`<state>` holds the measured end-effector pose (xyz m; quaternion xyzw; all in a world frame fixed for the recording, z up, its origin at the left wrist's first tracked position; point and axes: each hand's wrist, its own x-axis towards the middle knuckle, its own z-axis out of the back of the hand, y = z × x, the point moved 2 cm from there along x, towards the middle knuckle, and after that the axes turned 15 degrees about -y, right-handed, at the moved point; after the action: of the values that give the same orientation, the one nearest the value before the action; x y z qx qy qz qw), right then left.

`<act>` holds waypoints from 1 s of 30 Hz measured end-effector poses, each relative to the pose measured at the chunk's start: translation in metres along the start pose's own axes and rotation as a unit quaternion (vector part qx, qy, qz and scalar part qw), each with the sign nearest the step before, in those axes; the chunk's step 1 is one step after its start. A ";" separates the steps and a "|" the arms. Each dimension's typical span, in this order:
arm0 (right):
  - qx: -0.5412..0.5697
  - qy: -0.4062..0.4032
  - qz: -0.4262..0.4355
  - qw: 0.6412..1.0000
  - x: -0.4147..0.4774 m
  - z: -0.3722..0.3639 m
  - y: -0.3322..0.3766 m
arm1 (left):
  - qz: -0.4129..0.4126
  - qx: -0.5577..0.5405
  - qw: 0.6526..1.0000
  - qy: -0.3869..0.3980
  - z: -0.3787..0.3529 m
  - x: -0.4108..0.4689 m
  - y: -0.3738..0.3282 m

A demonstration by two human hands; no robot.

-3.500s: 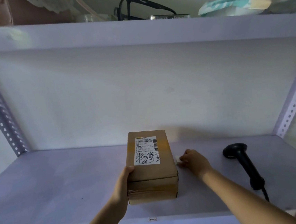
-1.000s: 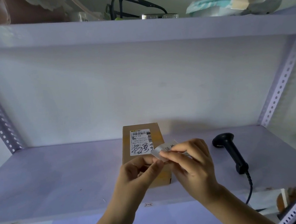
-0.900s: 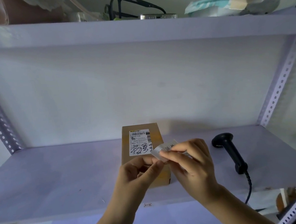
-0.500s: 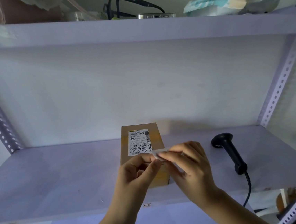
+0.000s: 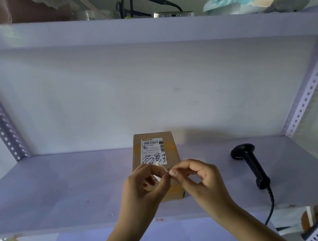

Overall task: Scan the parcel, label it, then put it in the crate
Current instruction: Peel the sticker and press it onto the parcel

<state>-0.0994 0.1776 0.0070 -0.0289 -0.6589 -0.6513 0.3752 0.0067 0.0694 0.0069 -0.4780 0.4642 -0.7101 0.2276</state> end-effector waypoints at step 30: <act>0.128 -0.216 -0.239 0.938 0.015 0.000 -0.041 | 0.337 0.088 0.937 -0.015 0.112 0.051 0.168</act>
<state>-0.1314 0.1652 -0.0192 0.0370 -0.7894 -0.6101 0.0576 0.0635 -0.0973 -0.1038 -0.2816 0.5302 -0.6225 0.5020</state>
